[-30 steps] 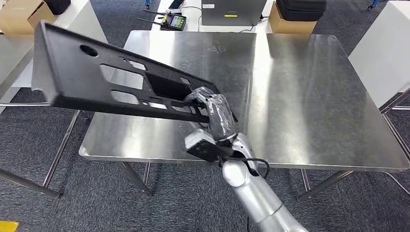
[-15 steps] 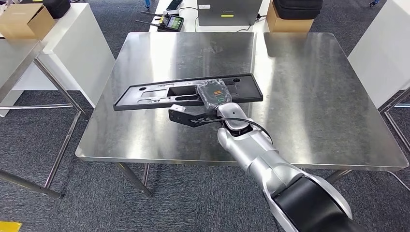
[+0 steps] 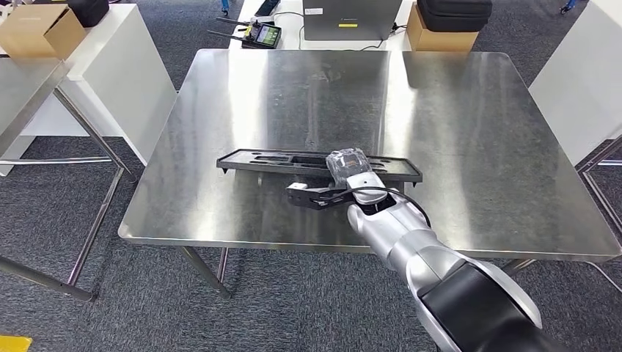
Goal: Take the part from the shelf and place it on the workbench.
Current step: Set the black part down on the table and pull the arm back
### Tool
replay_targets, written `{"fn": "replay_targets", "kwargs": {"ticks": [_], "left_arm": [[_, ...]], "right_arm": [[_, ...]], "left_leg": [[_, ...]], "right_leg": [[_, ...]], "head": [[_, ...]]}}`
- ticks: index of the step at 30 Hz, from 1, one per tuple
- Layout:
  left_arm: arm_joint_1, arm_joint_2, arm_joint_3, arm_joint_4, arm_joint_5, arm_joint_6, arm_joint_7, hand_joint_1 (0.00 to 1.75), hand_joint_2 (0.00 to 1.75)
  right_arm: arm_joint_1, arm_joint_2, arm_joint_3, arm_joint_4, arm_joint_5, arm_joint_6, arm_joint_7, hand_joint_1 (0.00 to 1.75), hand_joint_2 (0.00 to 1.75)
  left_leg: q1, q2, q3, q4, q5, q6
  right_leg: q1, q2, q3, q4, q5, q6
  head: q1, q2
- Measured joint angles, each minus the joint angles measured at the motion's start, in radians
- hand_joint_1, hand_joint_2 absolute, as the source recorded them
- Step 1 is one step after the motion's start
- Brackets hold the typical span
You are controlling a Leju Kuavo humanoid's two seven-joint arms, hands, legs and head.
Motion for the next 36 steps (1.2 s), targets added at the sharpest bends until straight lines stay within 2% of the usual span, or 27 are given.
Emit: {"fn": "replay_targets", "kwargs": {"ticks": [11,15,36], "left_arm": [[0.001,0.001,0.002,0.0,0.001,0.009,0.001,0.0,1.75],[0.001,0.001,0.005,0.0,0.003,0.003,0.004,0.0,0.0],[0.001,0.002,0.005,0.0,0.002,0.005,0.017,0.0,0.0]], "right_arm": [[0.002,-0.014,0.0,0.018,0.004,0.007,0.012,0.0,0.0],[0.002,-0.014,0.0,0.021,-0.002,0.016,0.017,0.0,0.0],[-0.004,-0.014,-0.021,0.022,-0.025,-0.017,-0.007,0.0,0.0]], "left_leg": [[0.0,0.001,0.001,0.0,0.0,0.0],[0.0,0.001,0.001,0.0,0.0,0.0],[0.0,0.001,0.001,0.0,0.0,0.0]], "right_leg": [[0.0,0.0,0.001,0.0,0.0,0.0],[0.0,0.0,0.001,0.0,0.0,0.0],[0.0,0.0,0.001,0.0,0.0,0.0]], "head": [[0.0,0.0],[0.0,0.0],[0.0,0.0]]}}
